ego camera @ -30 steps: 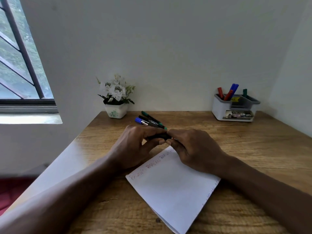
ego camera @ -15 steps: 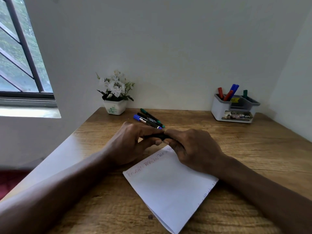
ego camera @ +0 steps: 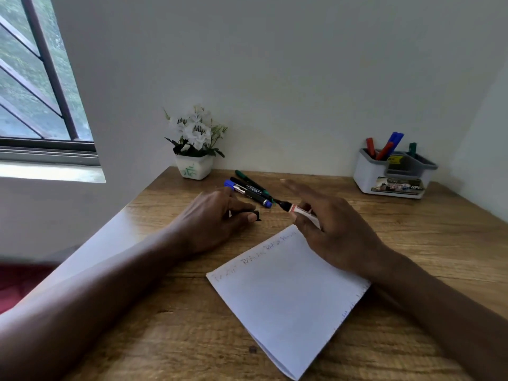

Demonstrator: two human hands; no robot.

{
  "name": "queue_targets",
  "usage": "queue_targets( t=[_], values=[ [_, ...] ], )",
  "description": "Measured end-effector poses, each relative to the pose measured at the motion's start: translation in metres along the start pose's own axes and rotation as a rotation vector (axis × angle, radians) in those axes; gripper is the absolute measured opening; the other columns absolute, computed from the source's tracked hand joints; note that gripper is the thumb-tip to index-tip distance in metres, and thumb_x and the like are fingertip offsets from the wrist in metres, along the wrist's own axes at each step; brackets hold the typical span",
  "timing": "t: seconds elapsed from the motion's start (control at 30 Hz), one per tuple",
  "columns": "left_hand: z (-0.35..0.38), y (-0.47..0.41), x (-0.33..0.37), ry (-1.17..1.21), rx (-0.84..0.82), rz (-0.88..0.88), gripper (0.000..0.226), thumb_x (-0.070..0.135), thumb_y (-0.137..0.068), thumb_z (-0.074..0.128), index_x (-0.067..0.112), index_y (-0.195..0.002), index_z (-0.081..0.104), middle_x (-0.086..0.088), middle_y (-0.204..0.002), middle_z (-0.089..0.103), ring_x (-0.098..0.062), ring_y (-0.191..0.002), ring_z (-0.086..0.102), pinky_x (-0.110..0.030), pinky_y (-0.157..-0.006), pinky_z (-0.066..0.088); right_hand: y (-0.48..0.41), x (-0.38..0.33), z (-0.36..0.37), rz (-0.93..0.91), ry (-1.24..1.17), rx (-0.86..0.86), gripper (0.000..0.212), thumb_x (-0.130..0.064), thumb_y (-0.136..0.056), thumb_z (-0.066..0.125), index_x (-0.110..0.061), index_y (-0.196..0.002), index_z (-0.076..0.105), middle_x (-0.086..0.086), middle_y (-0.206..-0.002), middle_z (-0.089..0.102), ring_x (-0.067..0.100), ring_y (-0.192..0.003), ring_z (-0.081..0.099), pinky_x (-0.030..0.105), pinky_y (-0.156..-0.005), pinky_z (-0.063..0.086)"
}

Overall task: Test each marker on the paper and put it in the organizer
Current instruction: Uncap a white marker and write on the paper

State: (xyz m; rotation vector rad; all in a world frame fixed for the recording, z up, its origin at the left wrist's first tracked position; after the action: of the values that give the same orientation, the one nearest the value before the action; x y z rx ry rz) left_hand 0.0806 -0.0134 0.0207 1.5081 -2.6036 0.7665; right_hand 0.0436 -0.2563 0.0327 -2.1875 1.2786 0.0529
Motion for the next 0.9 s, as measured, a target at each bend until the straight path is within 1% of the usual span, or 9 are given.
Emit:
queue_targets(
  t=[0.1,0.2,0.3,0.4,0.57,0.63,0.73,0.83,0.9],
  values=[
    [0.003,-0.001,-0.001,-0.071,-0.064,-0.058,0.049,0.062,-0.094,0.047,0.036,-0.131,0.065,0.019,-0.091,0.049,-0.001,-0.083,0.051,-0.024,-0.064,0.039,0.004,0.004,0.01,0.141,0.066,-0.001,0.064,-0.03,-0.097,0.057,-0.044,-0.15,0.023,-0.002,-0.107,0.069,0.021,-0.095,0.064,0.04,-0.076,0.056],
    [0.003,0.0,0.0,-0.129,-0.086,-0.125,0.059,0.07,-0.091,0.037,0.038,-0.133,0.063,0.01,-0.111,0.054,-0.01,-0.108,0.051,-0.039,-0.09,0.046,0.008,0.005,0.02,0.126,0.205,0.074,0.055,-0.032,-0.097,0.058,-0.038,-0.145,0.031,-0.002,-0.116,0.07,0.021,-0.095,0.066,0.033,-0.068,0.049],
    [0.003,0.001,0.002,-0.164,-0.15,-0.174,0.06,0.072,-0.093,0.032,0.039,-0.134,0.059,0.007,-0.138,0.049,-0.015,-0.132,0.039,-0.048,-0.106,0.035,0.0,0.008,0.024,0.074,0.225,0.095,0.046,-0.03,-0.098,0.055,-0.035,-0.141,0.038,0.0,-0.119,0.07,0.021,-0.098,0.066,0.036,-0.073,0.054],
    [0.0,0.002,0.004,-0.113,-0.272,-0.219,0.088,0.087,-0.082,0.022,0.028,-0.141,0.051,0.001,-0.157,0.035,-0.02,-0.143,0.033,-0.054,-0.117,0.023,-0.011,0.011,0.021,0.028,0.237,0.085,0.046,-0.029,-0.1,0.055,-0.035,-0.144,0.045,-0.001,-0.13,0.067,0.023,-0.11,0.064,0.038,-0.084,0.054],
    [0.001,0.005,0.002,-0.185,-0.429,-0.253,0.118,0.095,-0.069,0.018,0.022,-0.161,0.011,0.004,-0.17,0.003,-0.016,-0.155,0.009,-0.054,-0.124,0.003,-0.012,0.007,0.011,-0.022,0.298,0.108,0.047,-0.027,-0.101,0.051,-0.029,-0.148,0.048,0.002,-0.139,0.064,0.025,-0.12,0.062,0.039,-0.093,0.052],
    [0.004,0.005,0.0,-0.215,-0.422,-0.241,0.117,0.095,-0.071,0.017,0.022,-0.162,0.01,0.004,-0.17,0.002,-0.015,-0.155,0.009,-0.056,-0.124,0.003,-0.007,0.001,0.01,0.052,0.08,0.045,0.051,-0.026,-0.103,0.05,-0.029,-0.153,0.039,0.001,-0.138,0.064,0.017,-0.118,0.062,0.031,-0.093,0.05],
    [0.005,0.004,-0.001,-0.222,-0.416,-0.244,0.114,0.095,-0.074,0.018,0.022,-0.161,0.012,0.004,-0.17,0.003,-0.015,-0.154,0.011,-0.057,-0.123,0.005,0.006,-0.017,0.007,0.154,-0.5,-0.129,0.055,-0.019,-0.102,0.055,-0.052,-0.144,0.04,-0.003,-0.104,0.074,0.011,-0.075,0.07,0.022,-0.062,0.053],
    [0.003,0.003,-0.001,-0.209,-0.411,-0.252,0.106,0.091,-0.079,0.021,0.023,-0.161,0.015,0.004,-0.17,0.005,-0.016,-0.154,0.012,-0.058,-0.123,0.005,0.009,-0.032,0.005,0.217,-0.817,-0.17,0.025,-0.014,-0.102,0.056,-0.032,-0.117,0.065,0.007,-0.095,0.075,0.021,-0.065,0.071,0.028,-0.054,0.055],
    [0.002,0.004,-0.001,-0.206,-0.397,-0.248,0.101,0.087,-0.083,0.023,0.023,-0.161,0.017,0.003,-0.17,0.007,-0.015,-0.154,0.013,-0.057,-0.123,0.008,0.008,-0.039,0.008,0.314,-1.083,-0.266,0.024,-0.011,-0.099,0.052,-0.017,-0.117,0.068,0.014,-0.096,0.073,0.025,-0.073,0.07,0.031,-0.058,0.056]
  ],
)
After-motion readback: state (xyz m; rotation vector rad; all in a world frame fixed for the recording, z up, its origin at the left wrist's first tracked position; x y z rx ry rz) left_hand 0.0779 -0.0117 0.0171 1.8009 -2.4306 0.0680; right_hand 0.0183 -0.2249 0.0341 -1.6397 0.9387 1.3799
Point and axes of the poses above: each hand's wrist, its own y-axis away from the middle knuckle, its own z-axis out of the palm, x = y × z, the point moved 1 cm from there along -y, towards the middle knuckle
